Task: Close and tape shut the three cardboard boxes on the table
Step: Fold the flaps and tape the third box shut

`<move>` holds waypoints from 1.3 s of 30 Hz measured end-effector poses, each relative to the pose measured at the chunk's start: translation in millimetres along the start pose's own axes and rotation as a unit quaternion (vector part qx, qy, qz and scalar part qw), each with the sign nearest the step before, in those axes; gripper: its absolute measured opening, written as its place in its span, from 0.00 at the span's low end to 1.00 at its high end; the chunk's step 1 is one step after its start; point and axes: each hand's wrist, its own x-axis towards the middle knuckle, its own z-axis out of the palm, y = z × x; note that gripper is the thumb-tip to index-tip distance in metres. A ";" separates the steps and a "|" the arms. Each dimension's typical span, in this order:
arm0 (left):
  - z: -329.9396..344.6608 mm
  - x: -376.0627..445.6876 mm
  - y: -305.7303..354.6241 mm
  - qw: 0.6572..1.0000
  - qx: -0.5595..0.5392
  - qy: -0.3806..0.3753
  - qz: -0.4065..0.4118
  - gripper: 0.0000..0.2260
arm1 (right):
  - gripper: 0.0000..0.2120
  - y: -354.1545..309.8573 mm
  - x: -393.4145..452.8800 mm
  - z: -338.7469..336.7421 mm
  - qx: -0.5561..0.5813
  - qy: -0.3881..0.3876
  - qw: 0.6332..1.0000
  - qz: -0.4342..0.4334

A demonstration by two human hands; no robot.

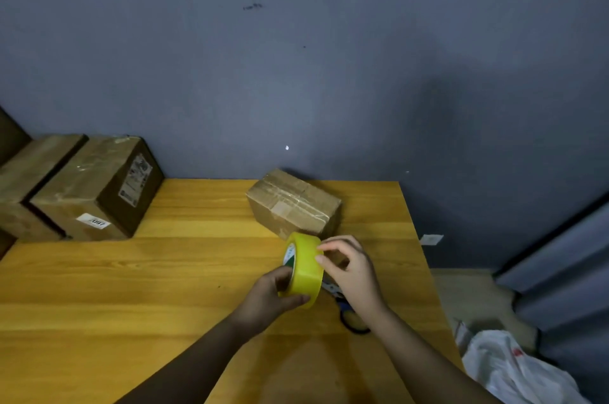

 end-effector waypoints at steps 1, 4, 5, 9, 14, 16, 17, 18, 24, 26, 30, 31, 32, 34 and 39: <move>-0.8 0.8 3.9 1.000 -0.003 0.000 0.006 0.12 | 0.03 -2.5 3.2 0.7 0.003 0.009 1.000 0.003; -5.3 3.0 16.2 0.999 -0.009 -0.016 0.032 0.10 | 0.03 -8.8 14.0 3.5 0.007 0.033 0.999 0.025; -6.8 4.0 20.6 0.999 -0.016 -0.020 0.036 0.10 | 0.03 -10.3 18.3 4.4 0.006 0.037 0.999 0.034; -19.7 11.3 35.3 0.999 -0.006 -0.005 0.044 0.12 | 0.03 -22.1 37.9 9.2 -0.041 0.034 0.997 0.060; -41.6 20.3 51.9 0.983 0.172 0.038 0.045 0.21 | 0.06 -45.7 55.5 15.4 -0.191 0.033 0.981 0.022; -50.4 24.1 59.0 0.974 0.217 0.056 0.041 0.21 | 0.08 -53.8 60.2 19.4 -0.228 0.047 0.972 0.003; -52.9 25.3 63.2 0.979 0.194 0.058 0.030 0.18 | 0.08 -57.0 62.0 21.2 -0.251 0.053 0.966 -0.009; -54.9 25.6 67.2 0.989 0.136 0.056 0.014 0.15 | 0.09 -60.0 64.0 23.3 -0.278 0.057 0.959 -0.025; -57.3 21.2 76.3 0.990 -0.127 0.027 -0.056 0.05 | 0.11 -72.5 72.1 24.4 -0.382 0.049 0.921 -0.057; -59.0 20.7 75.8 0.987 -0.148 0.023 -0.059 0.07 | 0.11 -72.6 73.9 23.3 -0.388 0.034 0.920 -0.042; -55.5 25.2 85.4 0.994 -0.090 0.045 -0.046 0.05 | 0.08 -72.4 69.4 24.7 -0.394 0.102 0.905 -0.122; -55.0 26.7 88.7 0.993 -0.100 0.039 -0.054 0.06 | 0.09 -71.2 69.6 24.8 -0.396 0.130 0.898 -0.142; -54.9 27.6 92.8 0.990 -0.119 0.031 -0.066 0.06 | 0.09 -70.5 69.2 24.3 -0.393 0.143 0.896 -0.149; -56.7 28.6 97.5 0.984 -0.158 0.013 -0.086 0.08 | 0.09 -68.9 70.5 22.5 -0.393 0.167 0.888 -0.170; -52.0 32.9 91.6 0.997 -0.042 0.059 -0.031 0.10 | 0.05 -70.0 73.8 17.0 -0.299 0.112 0.946 -0.051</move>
